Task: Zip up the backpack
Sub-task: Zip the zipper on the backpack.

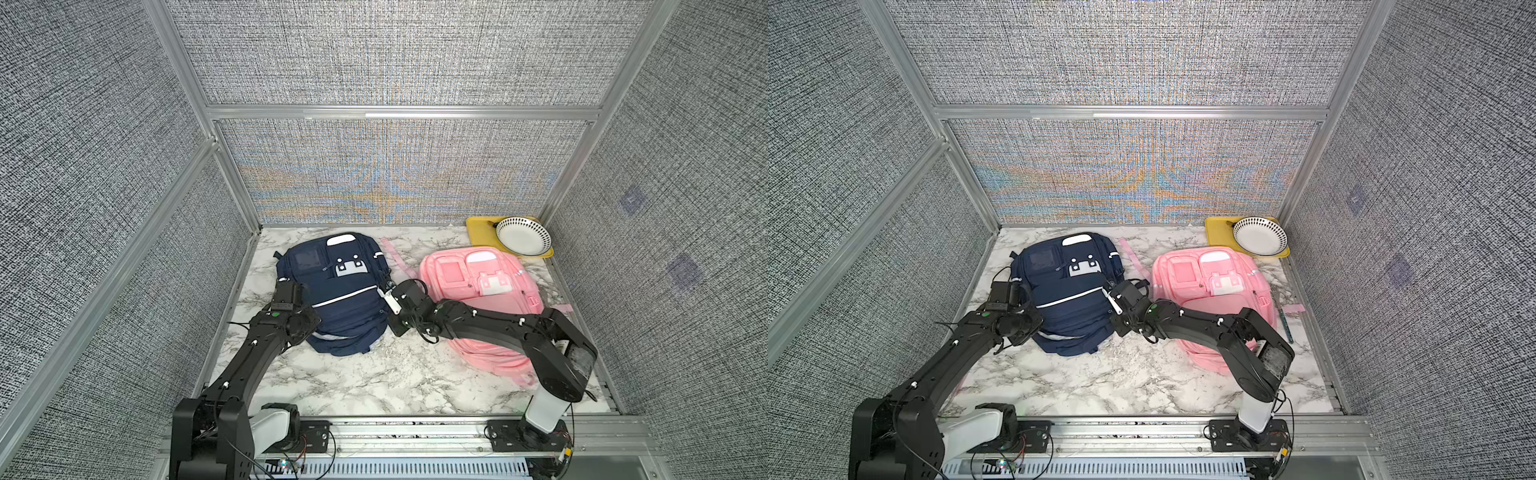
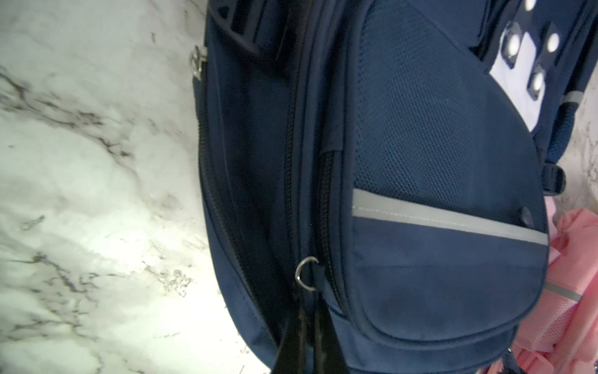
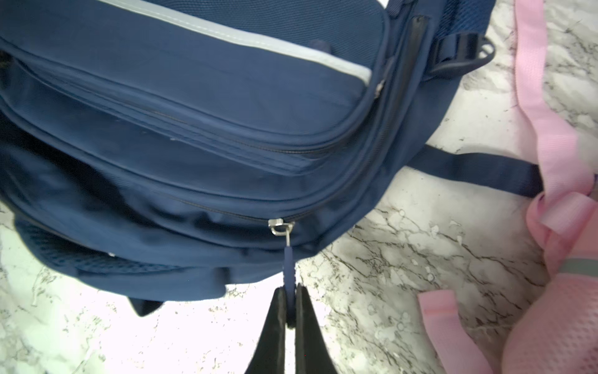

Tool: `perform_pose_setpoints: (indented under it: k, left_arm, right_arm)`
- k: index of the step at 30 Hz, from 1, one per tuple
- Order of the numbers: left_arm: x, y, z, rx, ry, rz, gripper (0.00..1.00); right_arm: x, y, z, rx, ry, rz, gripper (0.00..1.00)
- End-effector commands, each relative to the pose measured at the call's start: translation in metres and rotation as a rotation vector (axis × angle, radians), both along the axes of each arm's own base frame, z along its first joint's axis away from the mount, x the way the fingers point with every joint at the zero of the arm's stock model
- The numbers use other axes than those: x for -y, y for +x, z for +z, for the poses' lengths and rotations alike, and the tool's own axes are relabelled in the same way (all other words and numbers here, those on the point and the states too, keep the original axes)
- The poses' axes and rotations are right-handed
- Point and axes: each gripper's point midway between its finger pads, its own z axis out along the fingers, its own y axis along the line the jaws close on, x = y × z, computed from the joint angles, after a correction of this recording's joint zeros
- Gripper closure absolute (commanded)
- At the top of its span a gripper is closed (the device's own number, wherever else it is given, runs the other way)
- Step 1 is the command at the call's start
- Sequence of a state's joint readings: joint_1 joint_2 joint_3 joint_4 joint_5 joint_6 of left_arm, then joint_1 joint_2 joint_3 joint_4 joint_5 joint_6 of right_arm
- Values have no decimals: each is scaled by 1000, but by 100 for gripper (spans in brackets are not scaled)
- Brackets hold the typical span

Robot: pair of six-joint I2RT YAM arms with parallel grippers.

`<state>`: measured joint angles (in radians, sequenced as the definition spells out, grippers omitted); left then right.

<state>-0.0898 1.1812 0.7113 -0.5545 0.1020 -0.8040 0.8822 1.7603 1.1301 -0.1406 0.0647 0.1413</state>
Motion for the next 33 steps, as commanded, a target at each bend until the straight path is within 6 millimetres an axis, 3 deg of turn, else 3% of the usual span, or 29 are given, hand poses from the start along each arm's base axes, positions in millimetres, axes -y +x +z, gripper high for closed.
perform_pose_setpoints:
  k: [1,4,10,17,24,33]
  left_arm:
    - [-21,5,0,-5,110,17,100]
    - [-13,8,2,-9,71,-20,100]
    - [4,2,20,61,-33,-40,74]
    - [35,-19,42,132,-172,-64,53]
    - [62,-34,46,139,-256,-80,48]
    - [63,-35,35,130,-246,-48,48]
  right_arm:
    - [-1,1,1,13,-7,4,100]
    - [-16,-5,0,9,24,23,100]
    - [-47,-17,12,21,92,50,100]
    - [-67,-16,45,65,163,59,100]
    - [-77,-19,67,94,207,81,100]
    - [-83,-33,60,83,201,115,100]
